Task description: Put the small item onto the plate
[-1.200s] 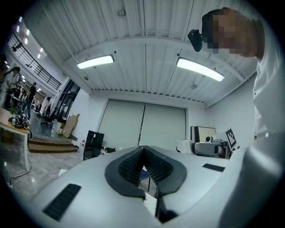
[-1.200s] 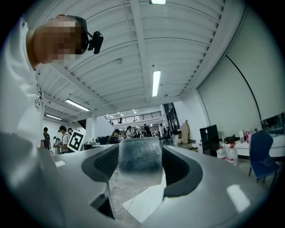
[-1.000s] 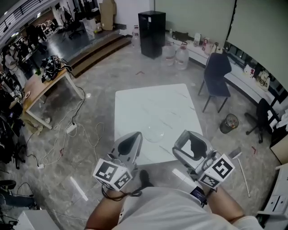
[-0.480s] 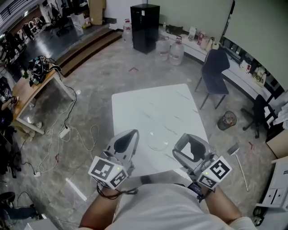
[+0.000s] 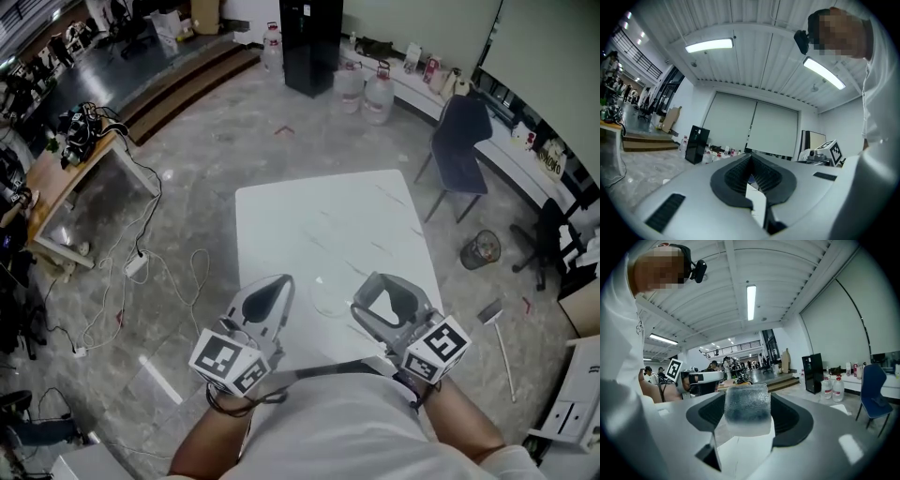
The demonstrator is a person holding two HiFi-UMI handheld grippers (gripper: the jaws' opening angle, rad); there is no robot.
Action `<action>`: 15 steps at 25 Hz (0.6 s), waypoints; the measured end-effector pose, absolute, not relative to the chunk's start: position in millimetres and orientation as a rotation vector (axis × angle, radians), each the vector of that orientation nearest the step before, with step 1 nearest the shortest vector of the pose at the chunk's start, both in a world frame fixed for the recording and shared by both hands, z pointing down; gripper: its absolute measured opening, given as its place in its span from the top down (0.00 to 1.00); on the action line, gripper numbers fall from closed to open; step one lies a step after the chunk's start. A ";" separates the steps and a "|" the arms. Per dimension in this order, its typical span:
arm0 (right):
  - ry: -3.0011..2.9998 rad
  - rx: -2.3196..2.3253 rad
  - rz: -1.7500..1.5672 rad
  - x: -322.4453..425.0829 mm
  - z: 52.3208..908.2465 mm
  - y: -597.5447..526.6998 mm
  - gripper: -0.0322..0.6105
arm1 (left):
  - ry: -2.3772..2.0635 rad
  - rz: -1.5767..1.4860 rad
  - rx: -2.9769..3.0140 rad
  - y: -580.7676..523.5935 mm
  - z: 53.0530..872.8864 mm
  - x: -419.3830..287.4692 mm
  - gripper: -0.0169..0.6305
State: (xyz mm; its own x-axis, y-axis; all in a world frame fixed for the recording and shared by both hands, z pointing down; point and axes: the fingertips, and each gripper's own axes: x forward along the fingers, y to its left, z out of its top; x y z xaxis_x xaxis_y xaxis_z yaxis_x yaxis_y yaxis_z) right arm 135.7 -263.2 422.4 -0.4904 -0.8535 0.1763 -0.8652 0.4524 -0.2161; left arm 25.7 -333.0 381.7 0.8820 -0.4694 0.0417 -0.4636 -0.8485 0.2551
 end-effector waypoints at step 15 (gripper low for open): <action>-2.544 1.183 0.559 143.0 543.7 -337.6 0.49 | -0.997 -0.003 2.655 -360.2 424.6 20.4 0.97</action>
State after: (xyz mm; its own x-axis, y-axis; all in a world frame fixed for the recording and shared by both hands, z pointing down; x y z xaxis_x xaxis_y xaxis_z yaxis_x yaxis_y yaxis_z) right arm 143.0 -337.6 543.7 -0.6256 -0.6666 0.4052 -0.7751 0.5899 -0.2261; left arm 20.4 -360.2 424.6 0.7587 -0.6432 0.1038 -0.6425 -0.7124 0.2823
